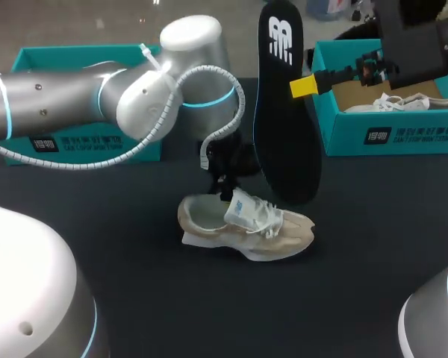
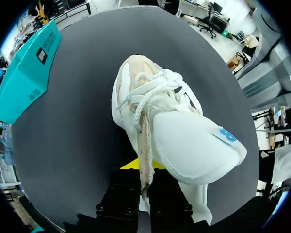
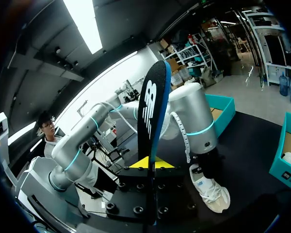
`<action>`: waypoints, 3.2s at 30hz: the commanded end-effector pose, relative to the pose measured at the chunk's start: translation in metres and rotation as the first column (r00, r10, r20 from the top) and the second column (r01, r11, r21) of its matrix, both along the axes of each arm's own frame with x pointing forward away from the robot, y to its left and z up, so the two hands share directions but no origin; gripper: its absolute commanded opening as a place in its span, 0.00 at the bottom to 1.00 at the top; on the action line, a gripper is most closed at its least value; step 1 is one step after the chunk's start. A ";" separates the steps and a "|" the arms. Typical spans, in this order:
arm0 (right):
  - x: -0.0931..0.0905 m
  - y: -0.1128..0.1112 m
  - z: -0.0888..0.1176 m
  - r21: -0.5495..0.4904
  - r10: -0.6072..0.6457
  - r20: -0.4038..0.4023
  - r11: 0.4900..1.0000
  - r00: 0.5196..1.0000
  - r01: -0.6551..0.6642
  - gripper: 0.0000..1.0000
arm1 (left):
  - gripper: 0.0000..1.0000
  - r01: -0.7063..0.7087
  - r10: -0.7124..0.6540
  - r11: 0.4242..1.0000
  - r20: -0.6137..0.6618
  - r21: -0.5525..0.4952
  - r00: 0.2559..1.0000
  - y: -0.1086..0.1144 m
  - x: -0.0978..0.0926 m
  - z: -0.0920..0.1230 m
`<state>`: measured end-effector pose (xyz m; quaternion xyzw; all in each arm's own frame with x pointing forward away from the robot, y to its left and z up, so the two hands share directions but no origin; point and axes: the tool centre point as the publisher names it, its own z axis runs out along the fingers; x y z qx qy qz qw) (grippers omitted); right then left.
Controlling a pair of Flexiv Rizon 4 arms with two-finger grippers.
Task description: Take the shoe out of the shoebox, open the shoe tongue, remove and reinsert the insole, then place the shoe into the shoebox
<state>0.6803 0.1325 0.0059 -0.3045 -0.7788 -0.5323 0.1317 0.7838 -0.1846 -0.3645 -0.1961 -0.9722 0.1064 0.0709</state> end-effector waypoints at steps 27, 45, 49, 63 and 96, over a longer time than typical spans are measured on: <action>0.002 0.002 0.000 -0.003 0.001 -0.002 1.000 1.000 -0.001 0.00 | 0.00 0.995 -0.997 0.075 -0.032 -0.060 0.073 -0.006 -0.003 0.059; 0.002 0.002 0.000 -0.003 0.001 -0.002 1.000 1.000 -0.001 0.00 | 0.00 0.999 -0.992 0.040 -0.117 -0.036 0.035 -0.023 0.024 0.038; 0.002 0.002 0.000 -0.003 0.001 -0.002 1.000 1.000 -0.001 0.00 | 0.00 0.997 -0.985 0.077 -0.153 -0.013 0.074 -0.026 0.028 0.035; 0.002 0.002 0.000 -0.003 0.001 -0.002 1.000 1.000 -0.001 0.00 | 0.00 0.982 -0.965 0.184 -0.185 0.036 0.188 -0.032 0.032 0.024; 0.002 0.002 0.000 -0.003 0.001 -0.002 1.000 1.000 -0.001 0.00 | 0.72 0.989 -0.983 0.121 -0.152 -0.084 0.107 -0.059 0.043 -0.014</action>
